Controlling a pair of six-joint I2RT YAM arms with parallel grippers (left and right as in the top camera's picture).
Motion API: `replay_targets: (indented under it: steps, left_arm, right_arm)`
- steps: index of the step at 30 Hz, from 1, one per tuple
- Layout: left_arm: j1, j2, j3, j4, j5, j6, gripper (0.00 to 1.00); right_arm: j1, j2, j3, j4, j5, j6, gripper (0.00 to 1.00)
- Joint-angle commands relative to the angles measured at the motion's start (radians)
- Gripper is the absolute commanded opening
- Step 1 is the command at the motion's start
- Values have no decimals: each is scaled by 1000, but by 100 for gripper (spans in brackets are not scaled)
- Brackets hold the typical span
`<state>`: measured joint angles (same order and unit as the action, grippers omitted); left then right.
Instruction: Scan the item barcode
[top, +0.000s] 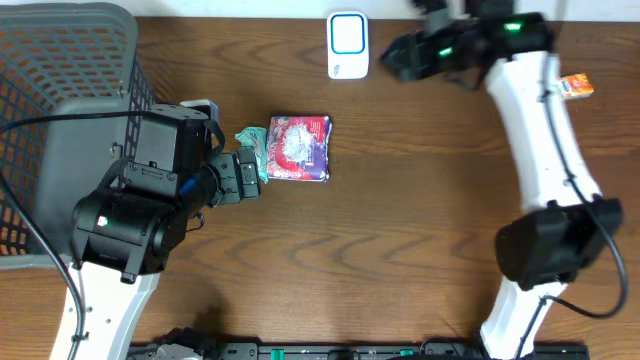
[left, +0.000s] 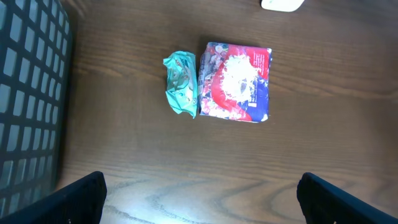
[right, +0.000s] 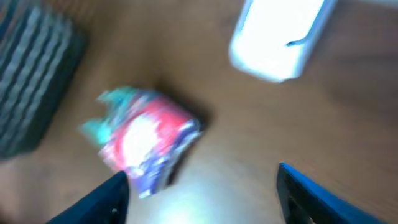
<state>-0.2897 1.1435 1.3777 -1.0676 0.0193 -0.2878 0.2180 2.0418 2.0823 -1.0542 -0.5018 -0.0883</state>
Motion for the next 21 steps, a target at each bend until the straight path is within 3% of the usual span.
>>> replay_targets:
  steps: [1,2,3,4,21]
  left_arm:
    - [3,-1,8,-2,-13,5,98]
    - [3,-1,8,-2,-13,5,98]
    - [3,-1,8,-2,-13,5,98]
    - [3,-1,8,-2,-13,5,98]
    - [3,-1,8,-2,-13,5,98]
  right_arm:
    - [106,89,-11,-38,-28,55,79]
    - [128,106,-11,-41,23,119,84]
    - [152,126,-11,-42,90,205,98]
    - [166,140,-11,-39,122,253,99]
    - [222,186,-70,-47,182,280,99]
